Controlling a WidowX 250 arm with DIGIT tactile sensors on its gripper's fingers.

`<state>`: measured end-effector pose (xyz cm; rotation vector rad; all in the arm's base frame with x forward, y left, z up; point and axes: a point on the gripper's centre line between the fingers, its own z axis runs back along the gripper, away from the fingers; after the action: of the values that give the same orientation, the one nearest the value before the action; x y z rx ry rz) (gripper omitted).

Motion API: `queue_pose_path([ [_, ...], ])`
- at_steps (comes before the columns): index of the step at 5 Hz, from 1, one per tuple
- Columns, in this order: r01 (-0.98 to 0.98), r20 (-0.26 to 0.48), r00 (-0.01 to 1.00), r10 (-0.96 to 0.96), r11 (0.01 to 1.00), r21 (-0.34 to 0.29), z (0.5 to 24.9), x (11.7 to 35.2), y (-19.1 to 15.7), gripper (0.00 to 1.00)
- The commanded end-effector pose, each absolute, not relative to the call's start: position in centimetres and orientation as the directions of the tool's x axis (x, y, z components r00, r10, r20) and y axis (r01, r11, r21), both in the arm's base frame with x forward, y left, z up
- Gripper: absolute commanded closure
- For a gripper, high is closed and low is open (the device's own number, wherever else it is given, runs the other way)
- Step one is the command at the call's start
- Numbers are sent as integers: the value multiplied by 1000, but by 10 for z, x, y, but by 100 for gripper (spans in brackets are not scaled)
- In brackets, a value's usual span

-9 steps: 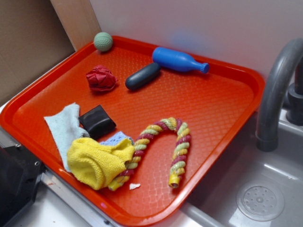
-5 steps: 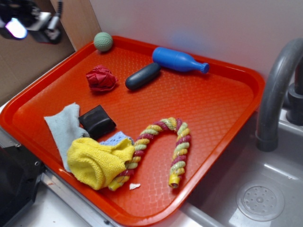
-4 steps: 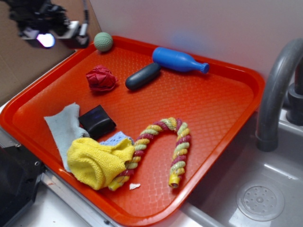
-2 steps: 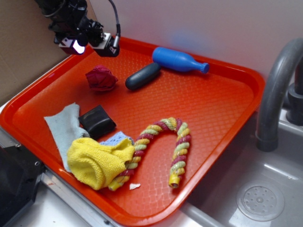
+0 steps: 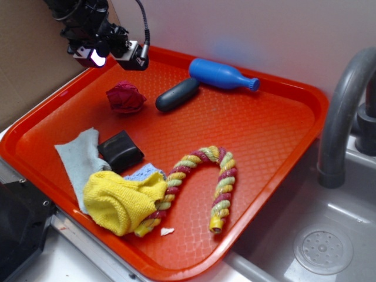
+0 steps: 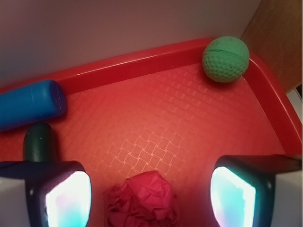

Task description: Grab the green ball.

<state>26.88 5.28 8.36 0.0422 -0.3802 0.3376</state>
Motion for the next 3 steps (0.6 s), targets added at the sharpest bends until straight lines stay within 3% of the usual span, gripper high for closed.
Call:
queue_pose_path([
  [1, -589, 433, 723, 538, 808, -21, 65, 323, 128, 0],
  [3, -586, 455, 715, 531, 810, -24, 73, 327, 132, 0],
])
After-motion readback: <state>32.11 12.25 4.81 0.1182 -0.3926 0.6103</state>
